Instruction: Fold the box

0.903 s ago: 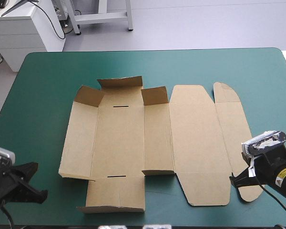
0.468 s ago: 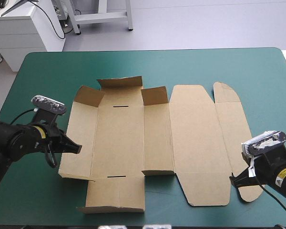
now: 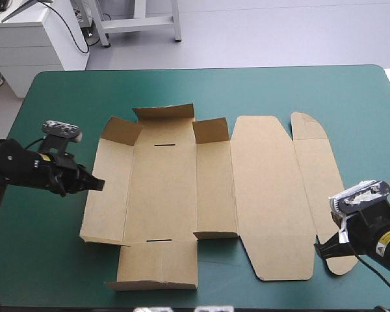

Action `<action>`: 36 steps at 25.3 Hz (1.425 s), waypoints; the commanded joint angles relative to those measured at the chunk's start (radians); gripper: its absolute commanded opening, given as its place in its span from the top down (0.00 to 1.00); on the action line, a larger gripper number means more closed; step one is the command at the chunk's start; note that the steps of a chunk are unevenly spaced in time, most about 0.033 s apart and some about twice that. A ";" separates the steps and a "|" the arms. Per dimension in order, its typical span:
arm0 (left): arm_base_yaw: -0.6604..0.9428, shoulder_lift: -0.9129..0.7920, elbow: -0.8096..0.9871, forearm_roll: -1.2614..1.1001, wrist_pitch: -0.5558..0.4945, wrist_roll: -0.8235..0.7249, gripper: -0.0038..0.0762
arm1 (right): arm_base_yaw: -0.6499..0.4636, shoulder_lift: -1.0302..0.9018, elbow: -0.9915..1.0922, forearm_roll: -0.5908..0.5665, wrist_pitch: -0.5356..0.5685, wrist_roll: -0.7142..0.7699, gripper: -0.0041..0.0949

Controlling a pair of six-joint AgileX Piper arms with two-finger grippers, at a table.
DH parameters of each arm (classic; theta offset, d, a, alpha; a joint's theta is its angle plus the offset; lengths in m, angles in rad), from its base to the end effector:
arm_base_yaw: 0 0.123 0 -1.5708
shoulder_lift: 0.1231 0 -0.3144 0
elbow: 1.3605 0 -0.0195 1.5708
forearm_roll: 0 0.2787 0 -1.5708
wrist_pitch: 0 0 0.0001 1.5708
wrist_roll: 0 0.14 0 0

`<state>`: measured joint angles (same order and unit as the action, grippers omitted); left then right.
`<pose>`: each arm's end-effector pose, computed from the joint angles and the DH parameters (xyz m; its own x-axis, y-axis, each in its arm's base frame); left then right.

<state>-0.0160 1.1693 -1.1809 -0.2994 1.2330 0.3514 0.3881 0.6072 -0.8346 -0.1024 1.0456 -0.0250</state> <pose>0.2469 -0.0429 0.3511 -0.8383 0.2506 -0.4843 0.3546 0.9252 -0.1351 0.1238 0.0373 0.3446 -0.5905 -0.3236 -0.7393 -0.3620 0.9250 -0.1157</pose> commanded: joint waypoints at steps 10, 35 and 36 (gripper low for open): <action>0.461 0.018 -0.031 -0.121 0.057 0.112 0.93 | -0.007 0.002 -0.024 -0.017 -0.055 -0.016 0.96; 0.445 0.208 0.357 -0.528 0.027 0.357 0.29 | -0.005 0.002 -0.022 -0.017 -0.057 -0.034 0.96; 0.436 0.208 0.357 -0.528 0.027 0.357 0.29 | -0.005 0.002 -0.022 -0.017 -0.057 -0.034 0.96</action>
<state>0.4396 1.4050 -0.8073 -0.7634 1.2030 0.7007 0.3881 0.6072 -0.8343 -0.1042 1.0477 -0.0502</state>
